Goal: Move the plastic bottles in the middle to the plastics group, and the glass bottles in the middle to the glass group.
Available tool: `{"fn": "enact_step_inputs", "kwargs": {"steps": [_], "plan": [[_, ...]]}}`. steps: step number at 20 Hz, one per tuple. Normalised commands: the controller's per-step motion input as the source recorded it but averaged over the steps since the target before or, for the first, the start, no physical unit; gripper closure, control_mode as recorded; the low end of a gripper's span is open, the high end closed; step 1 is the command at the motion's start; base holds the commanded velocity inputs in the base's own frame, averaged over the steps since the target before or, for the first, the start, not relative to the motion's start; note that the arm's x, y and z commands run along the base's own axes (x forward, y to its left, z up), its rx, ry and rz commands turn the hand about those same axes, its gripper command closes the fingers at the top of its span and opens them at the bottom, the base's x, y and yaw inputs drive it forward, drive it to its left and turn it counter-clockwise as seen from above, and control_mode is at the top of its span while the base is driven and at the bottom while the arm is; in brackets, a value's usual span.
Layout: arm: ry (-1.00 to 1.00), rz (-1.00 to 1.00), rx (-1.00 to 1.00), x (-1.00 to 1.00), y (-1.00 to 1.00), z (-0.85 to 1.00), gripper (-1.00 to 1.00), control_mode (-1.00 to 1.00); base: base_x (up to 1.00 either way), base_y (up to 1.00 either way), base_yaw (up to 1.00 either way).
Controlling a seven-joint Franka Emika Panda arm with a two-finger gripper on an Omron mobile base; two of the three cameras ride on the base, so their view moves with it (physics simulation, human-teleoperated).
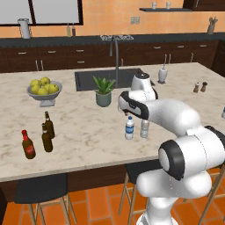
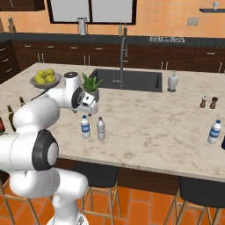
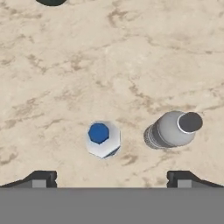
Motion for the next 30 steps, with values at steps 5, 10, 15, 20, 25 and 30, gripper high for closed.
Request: {"fn": "enact_step_inputs", "kwargs": {"steps": [5,10,15,20,25,30], "plan": [[0.0,0.18,0.0,0.56,0.0,-0.22,-1.0,-1.0,0.0,0.0,0.0],[0.02,0.11,0.0,0.0,0.06,-0.11,-1.0,-1.0,0.0,0.0,0.0],[0.0,0.02,0.0,-0.22,0.12,-0.05,-1.0,-1.0,0.0,0.0,0.0],[0.0,0.0,0.0,0.0,0.0,-0.31,-1.0,-1.0,0.0,0.0,0.0],[-0.02,0.0,0.0,0.0,0.0,-0.1,-1.0,-1.0,0.0,0.0,0.0],[-0.06,0.0,0.0,0.12,0.0,-0.08,-1.0,-1.0,0.0,0.0,0.0]]}}
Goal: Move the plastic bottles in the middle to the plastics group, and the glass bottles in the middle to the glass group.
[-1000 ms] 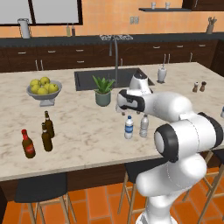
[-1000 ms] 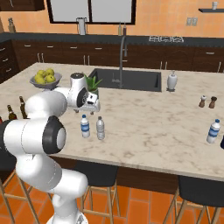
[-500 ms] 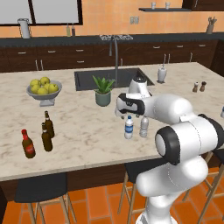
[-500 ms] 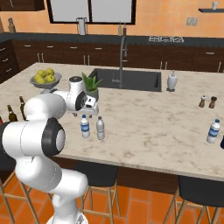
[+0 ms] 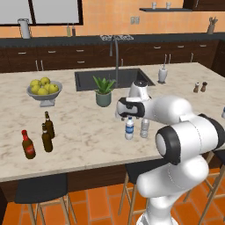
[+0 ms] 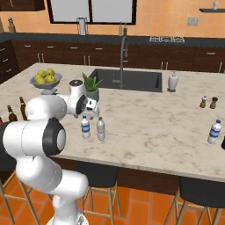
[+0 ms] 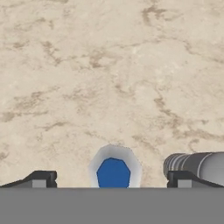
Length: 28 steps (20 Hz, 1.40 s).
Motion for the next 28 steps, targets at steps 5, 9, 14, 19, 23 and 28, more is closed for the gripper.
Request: {"fn": "enact_step_inputs", "kwargs": {"steps": [5,9,14,19,23,28], "plan": [[-0.07,0.0,0.0,0.08,0.0,-0.15,-1.0,-1.0,0.0,0.0,0.0],[-0.01,0.0,0.0,0.0,0.0,-0.18,-1.0,-1.0,0.0,0.0,0.0],[-0.02,0.0,0.0,0.0,0.0,-0.04,-1.0,-1.0,0.0,0.0,0.0],[0.0,0.0,0.0,0.0,0.0,0.0,1.0,-1.0,0.0,0.0,0.0],[0.0,0.0,0.0,0.0,0.0,0.0,1.0,-1.0,0.0,0.0,0.0],[0.0,0.0,0.0,-0.02,0.0,0.01,1.0,-1.0,0.0,0.0,0.0]]}}
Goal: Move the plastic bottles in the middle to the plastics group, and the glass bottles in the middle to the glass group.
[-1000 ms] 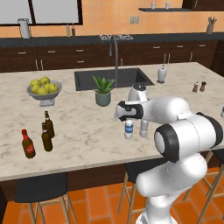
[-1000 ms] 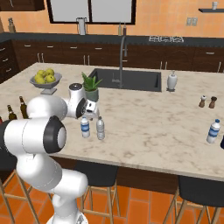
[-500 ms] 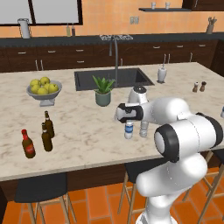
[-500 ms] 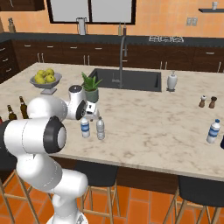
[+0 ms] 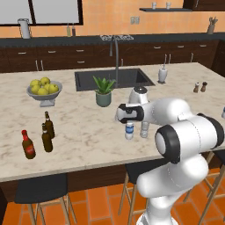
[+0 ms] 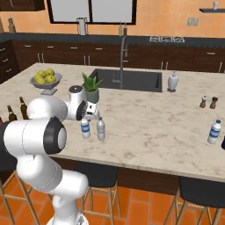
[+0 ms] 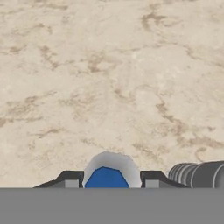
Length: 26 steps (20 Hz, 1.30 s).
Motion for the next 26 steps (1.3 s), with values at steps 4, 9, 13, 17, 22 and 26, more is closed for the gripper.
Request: {"fn": "enact_step_inputs", "kwargs": {"steps": [4,9,13,17,22,26], "plan": [[-0.03,0.0,0.0,-0.43,0.0,0.16,1.0,-1.0,0.0,0.0,0.0],[0.0,0.0,0.0,-0.86,0.0,0.56,1.0,-1.0,0.0,0.0,0.0],[0.02,0.0,0.0,-0.85,-0.27,0.57,1.0,-1.0,0.0,0.0,0.0],[0.01,-0.02,0.0,-0.71,-0.61,0.22,1.0,-1.0,0.0,0.0,0.0],[0.02,-0.09,0.0,-0.34,-0.93,0.2,1.0,-1.0,0.0,0.0,0.0],[0.07,-0.13,0.0,-0.09,-1.0,0.29,1.0,-1.0,0.0,0.0,0.0]]}}
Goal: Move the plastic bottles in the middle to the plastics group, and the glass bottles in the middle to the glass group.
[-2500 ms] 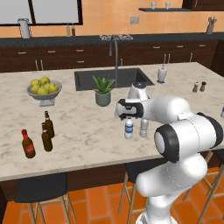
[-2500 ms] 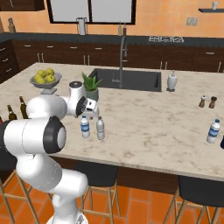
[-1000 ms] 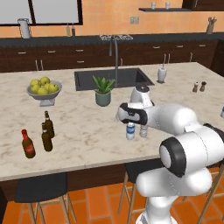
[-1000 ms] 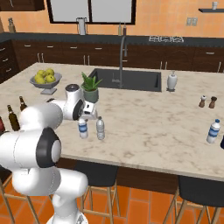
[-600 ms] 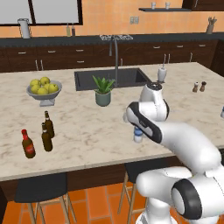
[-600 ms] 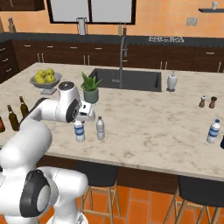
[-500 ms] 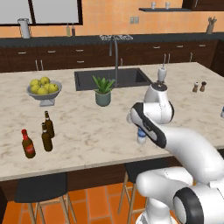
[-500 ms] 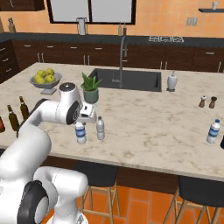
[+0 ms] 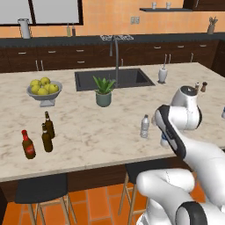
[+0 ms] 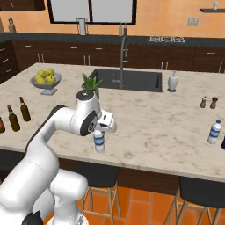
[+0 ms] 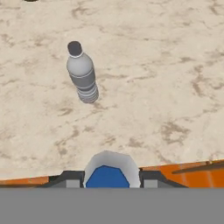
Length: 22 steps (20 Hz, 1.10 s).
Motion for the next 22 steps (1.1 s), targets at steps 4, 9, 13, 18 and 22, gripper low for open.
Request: {"fn": "enact_step_inputs", "kwargs": {"steps": [4,9,13,18,22], "plan": [[0.09,-0.12,0.0,0.0,-1.0,0.29,1.0,-1.0,0.0,0.0,0.0],[0.05,-0.01,0.0,-0.12,-0.52,0.29,1.0,-1.0,0.0,0.0,0.0],[0.0,0.0,0.0,-0.14,-0.24,0.21,1.0,-1.0,0.0,0.0,0.0],[0.0,0.0,0.0,0.0,-0.69,0.15,1.0,-1.0,0.0,0.0,0.0],[0.0,-0.01,0.0,0.05,-0.94,0.0,1.0,-1.0,0.0,0.0,0.0]]}}
